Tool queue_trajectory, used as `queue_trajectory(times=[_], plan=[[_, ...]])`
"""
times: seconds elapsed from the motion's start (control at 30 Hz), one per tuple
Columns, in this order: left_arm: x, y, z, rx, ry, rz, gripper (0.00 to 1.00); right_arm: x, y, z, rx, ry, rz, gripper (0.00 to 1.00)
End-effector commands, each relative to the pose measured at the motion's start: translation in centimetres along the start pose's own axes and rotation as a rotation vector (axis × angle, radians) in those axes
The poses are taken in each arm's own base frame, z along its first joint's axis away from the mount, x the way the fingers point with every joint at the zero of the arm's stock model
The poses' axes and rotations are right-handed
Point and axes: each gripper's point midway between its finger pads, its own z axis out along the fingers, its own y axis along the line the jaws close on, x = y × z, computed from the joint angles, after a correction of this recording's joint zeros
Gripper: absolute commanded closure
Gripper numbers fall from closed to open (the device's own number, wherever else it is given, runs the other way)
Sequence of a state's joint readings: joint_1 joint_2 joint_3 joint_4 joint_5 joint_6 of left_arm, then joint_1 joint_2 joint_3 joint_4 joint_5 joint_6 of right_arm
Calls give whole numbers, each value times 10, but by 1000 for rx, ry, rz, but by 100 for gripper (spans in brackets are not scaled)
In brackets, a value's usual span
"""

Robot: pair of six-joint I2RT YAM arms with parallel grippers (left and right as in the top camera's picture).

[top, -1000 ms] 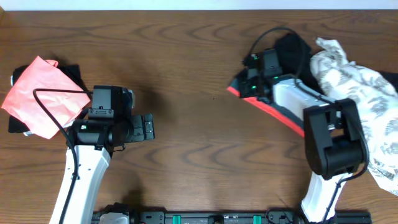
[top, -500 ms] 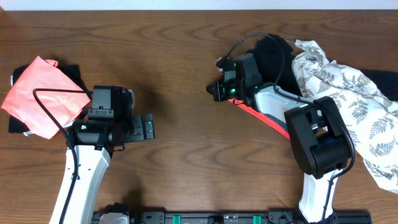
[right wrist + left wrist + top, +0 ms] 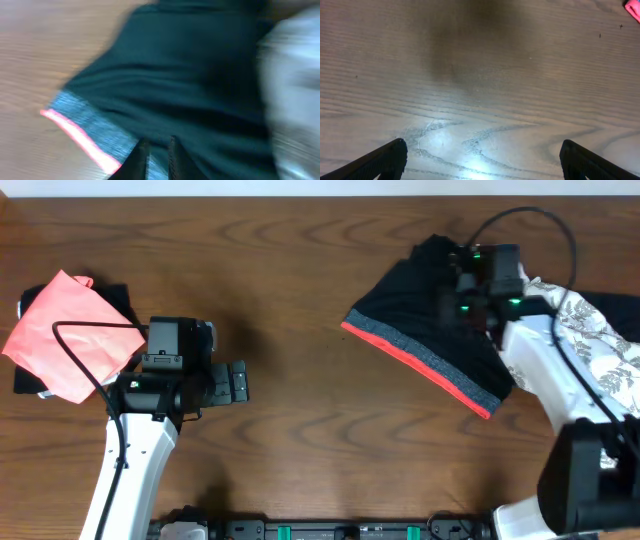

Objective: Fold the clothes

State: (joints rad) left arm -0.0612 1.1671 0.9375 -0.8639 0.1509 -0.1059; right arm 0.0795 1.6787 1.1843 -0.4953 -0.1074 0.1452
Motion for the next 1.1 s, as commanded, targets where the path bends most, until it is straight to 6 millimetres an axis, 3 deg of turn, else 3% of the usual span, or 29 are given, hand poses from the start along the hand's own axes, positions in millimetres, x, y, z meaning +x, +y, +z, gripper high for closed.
queue_trajectory(times=[0.0,0.07,0.17,0.23,0.33,0.43,0.47,0.5,0.57,0.63,0.77,0.9,0.93,1.07], plan=[[-6,-2,-3,4,-19,0,3,20,-59,4,224,88,-41,77],[-7,-2,-3,4,-23,0,3,32,-81,6,292,142,-22,71],[-7,-2,-3,4,-23,0,3,41,-107,9,370,179,6,39],[-7,-2,-3,4,-22,0,3,45,-121,14,405,192,23,25],[-7,-2,-3,4,-22,0,3,50,-136,25,421,209,37,19],[-7,-2,-3,4,-22,0,3,57,-150,32,452,228,54,18],[-7,-2,-3,5,-22,0,3,58,-154,33,459,233,61,28],[-7,-2,-3,4,-22,0,3,60,-157,32,463,236,72,60],[-7,-2,-3,4,-22,0,3,58,-162,28,471,223,106,99],[-7,-2,-3,5,-22,0,3,54,-167,18,482,200,146,99],[-6,-2,-3,4,-18,0,3,30,-192,-32,595,74,293,99],[-6,-2,-3,4,-19,0,3,11,-235,-119,797,-121,472,99],[-6,-2,-3,4,-19,0,3,12,-247,-148,861,-185,550,99],[-6,-2,-3,4,-19,0,3,32,-274,-218,963,-337,796,99]])
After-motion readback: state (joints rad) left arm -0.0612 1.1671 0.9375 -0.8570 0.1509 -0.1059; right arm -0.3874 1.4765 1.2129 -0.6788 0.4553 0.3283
